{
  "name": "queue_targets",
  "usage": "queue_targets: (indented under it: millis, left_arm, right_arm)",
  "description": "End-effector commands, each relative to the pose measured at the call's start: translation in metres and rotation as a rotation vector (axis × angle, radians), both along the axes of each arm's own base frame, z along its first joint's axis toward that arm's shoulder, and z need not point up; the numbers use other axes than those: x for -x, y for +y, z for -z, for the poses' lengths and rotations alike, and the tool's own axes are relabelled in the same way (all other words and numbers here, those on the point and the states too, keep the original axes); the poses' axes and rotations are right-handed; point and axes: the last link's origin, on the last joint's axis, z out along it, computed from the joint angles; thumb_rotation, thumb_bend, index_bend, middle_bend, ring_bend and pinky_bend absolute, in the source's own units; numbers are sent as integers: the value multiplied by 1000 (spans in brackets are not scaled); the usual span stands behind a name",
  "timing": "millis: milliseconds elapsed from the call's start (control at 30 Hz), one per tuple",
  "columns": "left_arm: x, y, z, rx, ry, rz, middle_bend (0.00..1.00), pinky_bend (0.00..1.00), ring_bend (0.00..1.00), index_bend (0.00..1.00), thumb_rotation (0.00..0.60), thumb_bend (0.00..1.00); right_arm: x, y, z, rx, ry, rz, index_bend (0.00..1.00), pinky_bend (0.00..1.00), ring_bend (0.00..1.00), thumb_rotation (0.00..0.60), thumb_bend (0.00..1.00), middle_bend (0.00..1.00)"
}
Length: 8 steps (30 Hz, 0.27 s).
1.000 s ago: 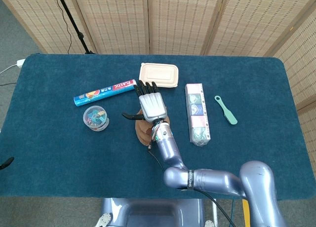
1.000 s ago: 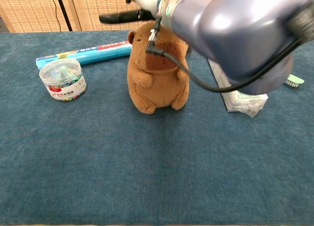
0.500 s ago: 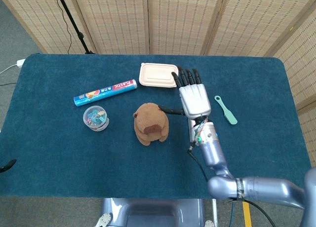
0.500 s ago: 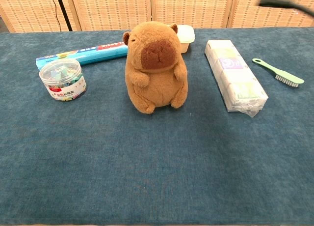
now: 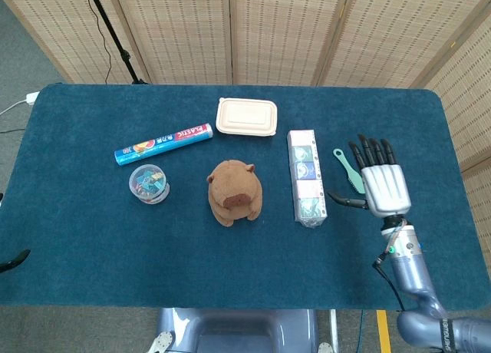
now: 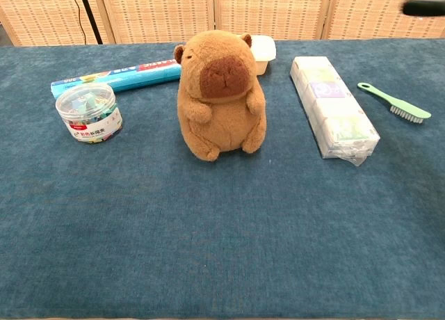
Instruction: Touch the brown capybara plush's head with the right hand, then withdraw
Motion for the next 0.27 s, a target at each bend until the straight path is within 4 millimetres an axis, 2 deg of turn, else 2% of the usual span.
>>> queue_targets:
  millis: [33, 167, 267]
  left_arm:
    - [8, -14, 11, 20, 6, -21, 0, 0, 0, 0, 600, 0]
    - [7, -13, 12, 7, 12, 0, 0, 0, 0, 0, 600, 0]
    - [6, -13, 13, 11, 17, 4, 0, 0, 0, 0, 600, 0]
  right_arm:
    - [62, 34, -21, 67, 82, 30, 0, 0, 0, 32, 0, 0]
    - [94, 57, -23, 105, 60, 54, 0, 0, 0, 41, 0, 0]
    - [103, 64, -23, 115, 40, 61, 0, 0, 0, 56, 0, 0]
